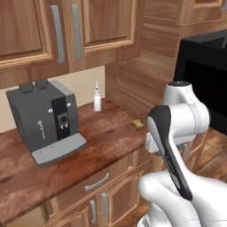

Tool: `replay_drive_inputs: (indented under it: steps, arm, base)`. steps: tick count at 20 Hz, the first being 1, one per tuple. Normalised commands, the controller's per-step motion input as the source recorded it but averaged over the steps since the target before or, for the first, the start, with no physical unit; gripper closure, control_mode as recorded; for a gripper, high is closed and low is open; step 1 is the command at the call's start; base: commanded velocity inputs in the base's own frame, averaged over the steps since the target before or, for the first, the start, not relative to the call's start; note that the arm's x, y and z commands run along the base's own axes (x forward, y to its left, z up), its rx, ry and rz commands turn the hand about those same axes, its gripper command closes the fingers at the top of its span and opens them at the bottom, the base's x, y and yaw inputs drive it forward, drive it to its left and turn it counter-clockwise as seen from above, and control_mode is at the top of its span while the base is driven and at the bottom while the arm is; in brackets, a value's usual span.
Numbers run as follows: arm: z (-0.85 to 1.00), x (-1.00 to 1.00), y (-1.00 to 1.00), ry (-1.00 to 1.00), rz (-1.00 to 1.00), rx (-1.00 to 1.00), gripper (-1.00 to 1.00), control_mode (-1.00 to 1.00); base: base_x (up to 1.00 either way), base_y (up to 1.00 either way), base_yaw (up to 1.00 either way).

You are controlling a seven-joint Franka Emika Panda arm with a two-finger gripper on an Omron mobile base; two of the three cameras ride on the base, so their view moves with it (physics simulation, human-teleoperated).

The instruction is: Place the sponge inside the microwave to prepare for sanitizing.

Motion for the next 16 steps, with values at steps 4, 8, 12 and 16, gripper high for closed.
replay_drive_inputs:
  steps: [4, 8, 12, 16]
  arm:
    - [0.0, 0.0, 0.0, 0.0, 0.0, 0.0, -1.0, 1.0]
    - [0.0, 0.0, 0.0, 0.0, 0.0, 0.0, -1.0, 1.0]
    - [0.0, 0.0, 0.0, 0.0, 0.0, 0.0, -1.0, 1.0]
    - [0.0, 0.0, 0.0, 0.0, 0.0, 0.0, -1.0, 1.0]
  base:
    - [0.56, 0.18, -0.15]
    - [0.35, -0.02, -0.03]
    - [0.9, -0.01, -0.08]
    - [0.74, 0.0, -0.02]
